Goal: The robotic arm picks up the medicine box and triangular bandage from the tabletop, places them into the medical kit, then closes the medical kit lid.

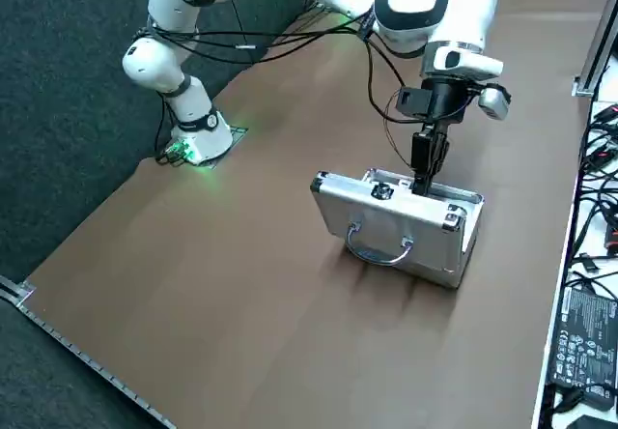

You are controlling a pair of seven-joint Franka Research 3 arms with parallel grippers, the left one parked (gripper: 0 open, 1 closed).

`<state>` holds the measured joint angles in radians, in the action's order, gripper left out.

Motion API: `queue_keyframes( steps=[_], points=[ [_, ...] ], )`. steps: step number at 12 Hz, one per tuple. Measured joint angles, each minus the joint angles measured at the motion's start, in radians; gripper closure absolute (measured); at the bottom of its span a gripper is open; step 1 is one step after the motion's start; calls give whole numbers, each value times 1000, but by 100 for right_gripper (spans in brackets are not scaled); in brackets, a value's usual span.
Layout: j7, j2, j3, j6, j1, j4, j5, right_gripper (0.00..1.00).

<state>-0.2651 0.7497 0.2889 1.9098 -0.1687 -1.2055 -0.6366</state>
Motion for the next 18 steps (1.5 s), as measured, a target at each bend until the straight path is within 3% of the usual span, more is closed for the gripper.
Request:
queue_keyframes(
  steps=[13, 16, 18],
  points=[
    [-37, 22, -4, 47, 0, 0, -8, 96],
    [-77, 22, -22, 59, -3, 0, -5, 88],
    [-97, 23, -37, 65, -5, 1, -4, 73]
  ],
)
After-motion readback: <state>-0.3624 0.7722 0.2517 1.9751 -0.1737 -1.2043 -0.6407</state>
